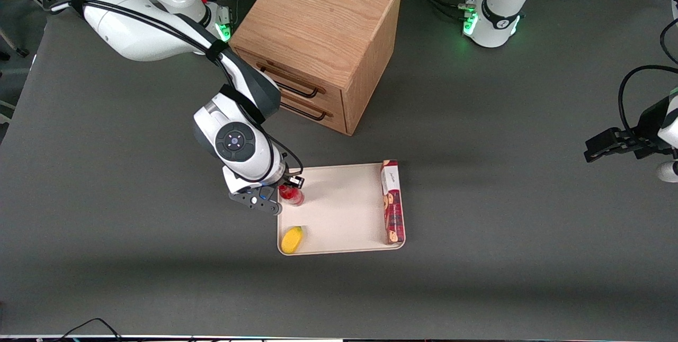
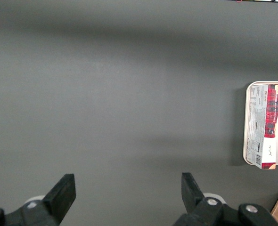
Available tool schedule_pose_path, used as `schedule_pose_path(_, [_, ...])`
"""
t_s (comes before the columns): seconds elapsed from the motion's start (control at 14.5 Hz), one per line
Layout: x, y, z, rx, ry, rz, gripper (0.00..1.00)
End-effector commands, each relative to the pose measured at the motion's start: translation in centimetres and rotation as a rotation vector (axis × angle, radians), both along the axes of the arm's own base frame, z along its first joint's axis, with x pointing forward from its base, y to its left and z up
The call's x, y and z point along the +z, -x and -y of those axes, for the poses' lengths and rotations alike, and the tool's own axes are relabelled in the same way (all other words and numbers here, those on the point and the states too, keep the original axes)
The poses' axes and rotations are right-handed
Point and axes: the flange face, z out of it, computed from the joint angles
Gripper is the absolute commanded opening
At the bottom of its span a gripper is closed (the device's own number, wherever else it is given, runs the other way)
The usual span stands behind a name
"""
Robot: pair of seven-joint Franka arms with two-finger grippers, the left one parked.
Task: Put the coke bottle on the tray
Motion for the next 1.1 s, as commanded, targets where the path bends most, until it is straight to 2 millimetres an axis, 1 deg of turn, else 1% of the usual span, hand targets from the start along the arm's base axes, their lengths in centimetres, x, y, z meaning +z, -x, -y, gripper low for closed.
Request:
schedule_pose_path(0.0, [2.1,-0.4,-0.1,-0.020,0.010,0.041,1.00])
schedule_pose_path(0.07, [3.9,-0.2,0.1,-0.017,0.019,0.056,1.00])
schedule_pose_path(0.14, [6.3,-0.1,0.4,-0.012,0.034,0.073,1.00])
schedule_pose_path(0.21, [9.2,0.1,0.8,-0.013,0.052,0.082,1.00])
schedule_pose_path(0.28, [12.5,0.9,0.8,0.018,0.067,0.085,1.00])
schedule_pose_path(0.34, [16.3,1.9,1.3,0.063,0.096,0.094,1.00])
schedule_pose_path(0.41, [20.1,2.8,2.6,0.105,0.125,0.098,1.00])
schedule_pose_path(0.48, [23.5,4.0,3.9,0.160,0.142,0.082,1.00])
schedule_pose_path(0.55, [26.4,5.0,5.7,0.201,0.145,0.057,1.00])
schedule_pose_path(0.62, [28.9,6.1,8.3,0.248,0.150,0.022,1.00])
schedule_pose_path(0.69, [31.1,7.0,11.4,0.290,0.153,-0.006,1.00])
schedule_pose_path(0.76, [33.2,7.5,15.2,0.319,0.142,-0.024,1.00])
schedule_pose_path(0.83, [34.3,8.0,19.2,0.326,0.107,-0.039,1.00])
schedule_pose_path(0.9, [34.6,8.7,22.8,0.326,0.082,-0.047,1.00])
schedule_pose_path(0.97, [34.1,9.3,25.8,0.337,0.076,-0.046,1.00])
schedule_pose_path(1.03, [33.1,10.2,28.1,0.346,0.082,-0.031,1.00])
